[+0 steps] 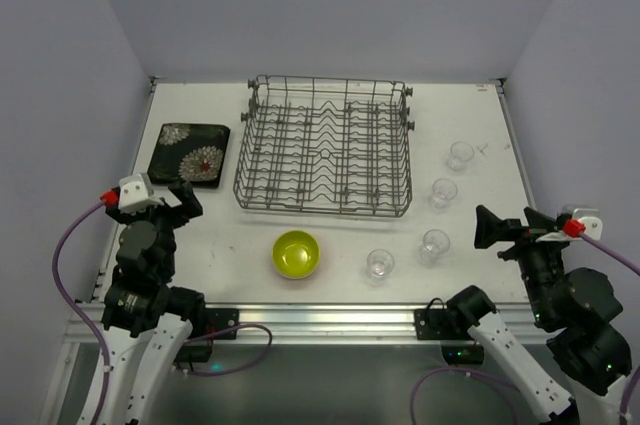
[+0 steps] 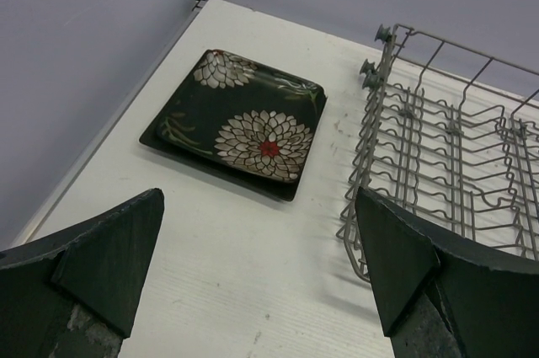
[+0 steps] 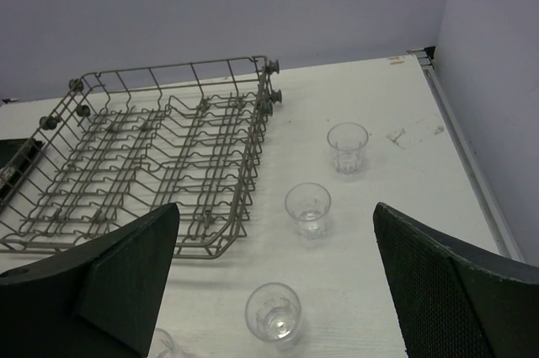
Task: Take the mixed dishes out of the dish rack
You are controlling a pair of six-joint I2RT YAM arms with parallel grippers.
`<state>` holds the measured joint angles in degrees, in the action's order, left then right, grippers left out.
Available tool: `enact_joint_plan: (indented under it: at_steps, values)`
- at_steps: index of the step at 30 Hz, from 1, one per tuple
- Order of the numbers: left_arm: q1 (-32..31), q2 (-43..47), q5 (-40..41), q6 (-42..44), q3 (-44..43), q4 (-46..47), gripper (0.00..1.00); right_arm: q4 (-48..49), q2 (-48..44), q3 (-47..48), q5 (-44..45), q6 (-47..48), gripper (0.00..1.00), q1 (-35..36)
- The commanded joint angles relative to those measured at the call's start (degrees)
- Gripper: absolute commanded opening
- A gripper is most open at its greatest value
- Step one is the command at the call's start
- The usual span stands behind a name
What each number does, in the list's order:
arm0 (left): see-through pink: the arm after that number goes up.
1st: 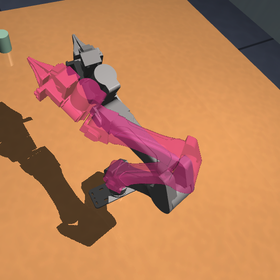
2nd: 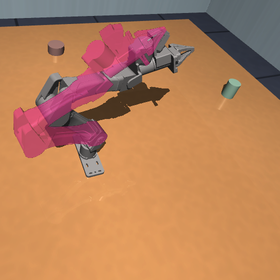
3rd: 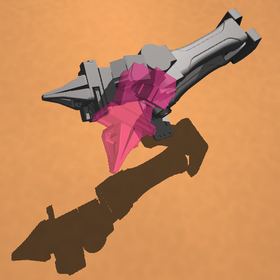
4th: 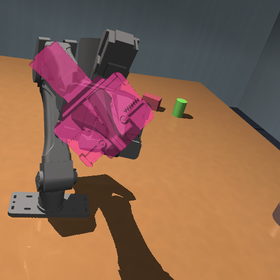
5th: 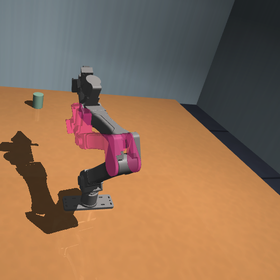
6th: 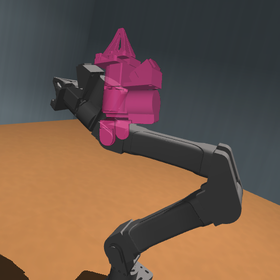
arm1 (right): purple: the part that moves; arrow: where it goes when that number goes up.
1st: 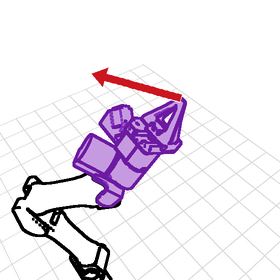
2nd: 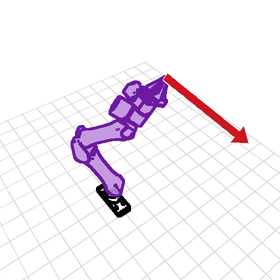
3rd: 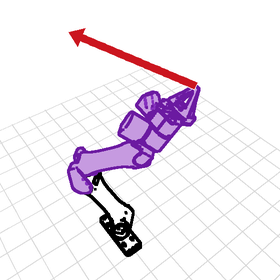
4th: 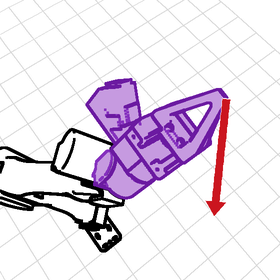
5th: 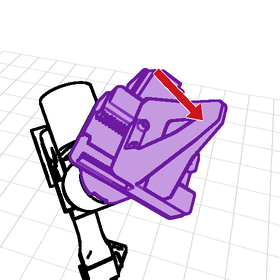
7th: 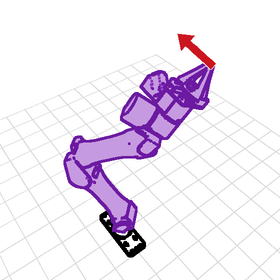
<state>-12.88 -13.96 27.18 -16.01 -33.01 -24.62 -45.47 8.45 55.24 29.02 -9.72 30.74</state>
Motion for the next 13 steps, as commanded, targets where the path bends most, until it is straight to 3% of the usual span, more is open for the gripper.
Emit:
enact_joint_plan:
  at_steps: [1, 13]
  values:
    - [-0.3, 0.8, 1.3, 1.1, 0.8, 4.3, 1.0, 2.8, 1.2, -0.3, 1.1, 0.2, 0.99, 0.2]
    - [-0.3, 1.6, 0.5, 0.6, 2.3, 5.3, 1.0, 4.0, 2.7, -1.2, 2.4, -1.9, 0.99, 0.2]
